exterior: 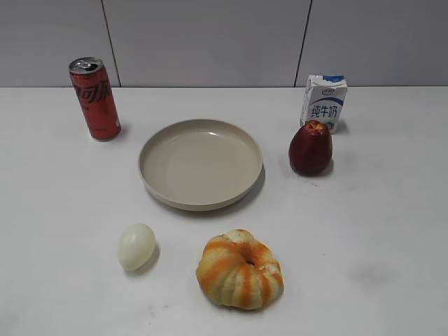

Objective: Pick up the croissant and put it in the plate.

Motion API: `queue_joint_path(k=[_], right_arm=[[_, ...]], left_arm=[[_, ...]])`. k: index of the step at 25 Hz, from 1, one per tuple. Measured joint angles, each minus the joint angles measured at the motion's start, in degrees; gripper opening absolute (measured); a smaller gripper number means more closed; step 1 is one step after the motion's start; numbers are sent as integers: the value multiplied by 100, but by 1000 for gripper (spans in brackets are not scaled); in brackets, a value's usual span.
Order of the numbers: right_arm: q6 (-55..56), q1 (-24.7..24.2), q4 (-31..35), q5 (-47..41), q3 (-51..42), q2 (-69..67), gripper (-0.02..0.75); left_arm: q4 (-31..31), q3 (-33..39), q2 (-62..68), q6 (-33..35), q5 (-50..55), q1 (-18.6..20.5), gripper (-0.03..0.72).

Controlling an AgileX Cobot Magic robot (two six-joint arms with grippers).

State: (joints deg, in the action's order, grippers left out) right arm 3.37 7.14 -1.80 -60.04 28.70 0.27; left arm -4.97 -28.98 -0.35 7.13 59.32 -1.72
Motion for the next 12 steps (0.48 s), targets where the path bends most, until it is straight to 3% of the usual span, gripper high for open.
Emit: queue_joint_path(k=[12], right_arm=[[0, 0, 0, 0, 0, 0, 593]], left_arm=[[0, 0, 0, 0, 0, 0, 200]])
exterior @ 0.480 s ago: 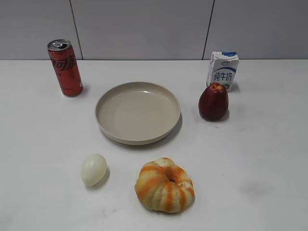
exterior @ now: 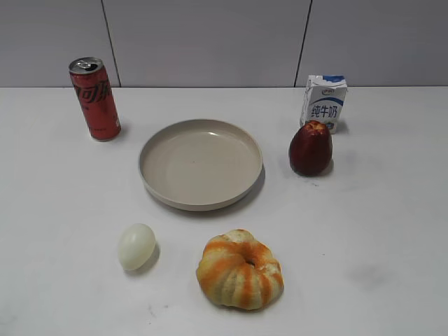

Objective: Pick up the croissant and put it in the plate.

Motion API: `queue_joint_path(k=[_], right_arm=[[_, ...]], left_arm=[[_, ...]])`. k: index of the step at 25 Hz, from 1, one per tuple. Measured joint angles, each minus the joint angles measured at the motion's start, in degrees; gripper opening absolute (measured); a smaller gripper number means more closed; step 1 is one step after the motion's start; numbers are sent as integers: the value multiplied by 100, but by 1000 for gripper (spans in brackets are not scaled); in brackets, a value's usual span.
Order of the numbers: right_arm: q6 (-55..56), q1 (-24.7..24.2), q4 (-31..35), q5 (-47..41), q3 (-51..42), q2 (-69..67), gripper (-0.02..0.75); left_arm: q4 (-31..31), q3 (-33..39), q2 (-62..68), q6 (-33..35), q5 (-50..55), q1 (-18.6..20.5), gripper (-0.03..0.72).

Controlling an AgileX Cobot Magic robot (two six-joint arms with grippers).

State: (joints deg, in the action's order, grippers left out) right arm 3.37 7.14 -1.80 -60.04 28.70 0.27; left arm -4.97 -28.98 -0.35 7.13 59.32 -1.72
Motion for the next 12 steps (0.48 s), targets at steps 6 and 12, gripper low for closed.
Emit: queue_joint_path(k=[6, 12], right_arm=[[0, 0, 6, 0, 0, 0, 593], [4, 0, 41, 11, 0, -10, 593]], left_arm=[[0, 0, 0, 0, 0, 0, 200], [0, 0, 0, 0, 0, 0, 200]])
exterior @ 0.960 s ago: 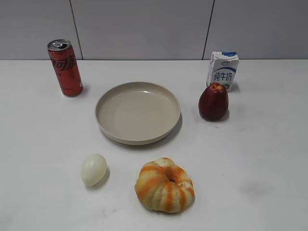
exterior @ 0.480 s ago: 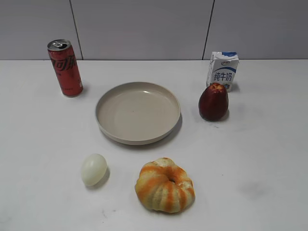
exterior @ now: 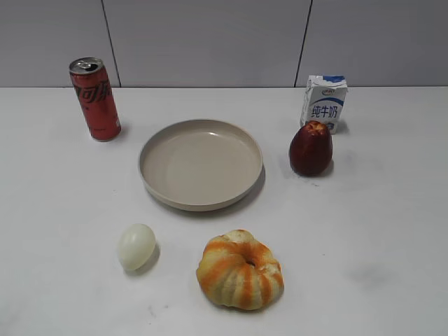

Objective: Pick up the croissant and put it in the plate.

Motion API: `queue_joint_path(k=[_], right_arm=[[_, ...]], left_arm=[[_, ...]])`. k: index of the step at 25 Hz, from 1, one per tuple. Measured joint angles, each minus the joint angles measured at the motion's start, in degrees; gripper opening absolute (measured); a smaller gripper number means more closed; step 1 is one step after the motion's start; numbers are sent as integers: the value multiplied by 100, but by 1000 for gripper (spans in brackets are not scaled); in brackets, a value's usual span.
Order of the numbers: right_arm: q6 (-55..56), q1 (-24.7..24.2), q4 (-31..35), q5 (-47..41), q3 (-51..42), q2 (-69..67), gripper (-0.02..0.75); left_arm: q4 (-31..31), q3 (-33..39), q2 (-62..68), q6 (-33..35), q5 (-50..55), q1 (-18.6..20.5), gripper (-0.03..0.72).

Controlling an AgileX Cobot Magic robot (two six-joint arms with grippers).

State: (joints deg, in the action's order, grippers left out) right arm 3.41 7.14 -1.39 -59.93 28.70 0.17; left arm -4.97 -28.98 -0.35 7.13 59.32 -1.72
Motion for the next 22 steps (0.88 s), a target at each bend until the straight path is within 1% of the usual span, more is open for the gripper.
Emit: queue_joint_path(k=[3, 6, 9, 11, 13, 14, 16, 19, 20, 22], right_arm=[[0, 0, 24, 271, 102, -234, 599], [-26, 0, 31, 1202, 142, -722, 641], [-51, 0, 55, 2221, 142, -1413, 661], [-57, 0, 139, 2728, 142, -2024, 664], [-88, 0, 238, 3036, 180, -2668, 667], [-149, 0, 399, 3092, 228, -3052, 667], [-607, 0, 884, 3106, 362, -3756, 667], [-1502, 34, 1822, 2997, 663, -4817, 667], [-1695, 84, 2079, 2916, 786, -5093, 667], [-1868, 270, 2357, 2734, 1054, -5725, 666]], left_arm=[[0, 0, 0, 0, 0, 0, 200], [0, 0, 0, 0, 0, 0, 200], [0, 0, 0, 0, 0, 0, 200], [0, 0, 0, 0, 0, 0, 200], [0, 0, 0, 0, 0, 0, 200], [0, 0, 0, 0, 0, 0, 200], [0, 0, 0, 0, 0, 0, 200], [0, 0, 0, 0, 0, 0, 200], [0, 0, 0, 0, 0, 0, 200], [0, 0, 0, 0, 0, 0, 200]])
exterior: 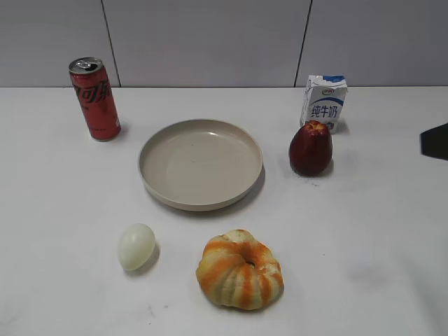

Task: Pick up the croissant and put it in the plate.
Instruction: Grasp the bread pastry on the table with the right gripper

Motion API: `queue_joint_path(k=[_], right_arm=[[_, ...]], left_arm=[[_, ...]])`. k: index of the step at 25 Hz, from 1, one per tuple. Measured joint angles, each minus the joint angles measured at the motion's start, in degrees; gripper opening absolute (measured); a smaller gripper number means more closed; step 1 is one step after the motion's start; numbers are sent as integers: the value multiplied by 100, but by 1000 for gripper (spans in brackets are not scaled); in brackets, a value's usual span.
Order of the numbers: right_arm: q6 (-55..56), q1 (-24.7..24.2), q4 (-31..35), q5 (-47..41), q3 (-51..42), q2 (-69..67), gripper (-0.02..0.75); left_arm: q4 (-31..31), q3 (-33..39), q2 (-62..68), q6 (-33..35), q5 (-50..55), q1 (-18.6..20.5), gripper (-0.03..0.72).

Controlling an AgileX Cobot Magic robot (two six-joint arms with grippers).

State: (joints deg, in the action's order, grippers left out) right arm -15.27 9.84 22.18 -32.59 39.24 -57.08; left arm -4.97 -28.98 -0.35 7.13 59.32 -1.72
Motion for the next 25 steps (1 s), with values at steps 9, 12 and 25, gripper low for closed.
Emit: queue_joint_path(k=[9, 12, 25], right_arm=[[285, 2025, 111, -419, 1089, -2220, 647], [494, 2716, 88, -430, 1419, -2826, 643], [1267, 3956, -913, -408, 2287, -4853, 620]], left_arm=[[0, 0, 0, 0, 0, 0, 200], [0, 0, 0, 0, 0, 0, 200], [0, 0, 0, 0, 0, 0, 200]])
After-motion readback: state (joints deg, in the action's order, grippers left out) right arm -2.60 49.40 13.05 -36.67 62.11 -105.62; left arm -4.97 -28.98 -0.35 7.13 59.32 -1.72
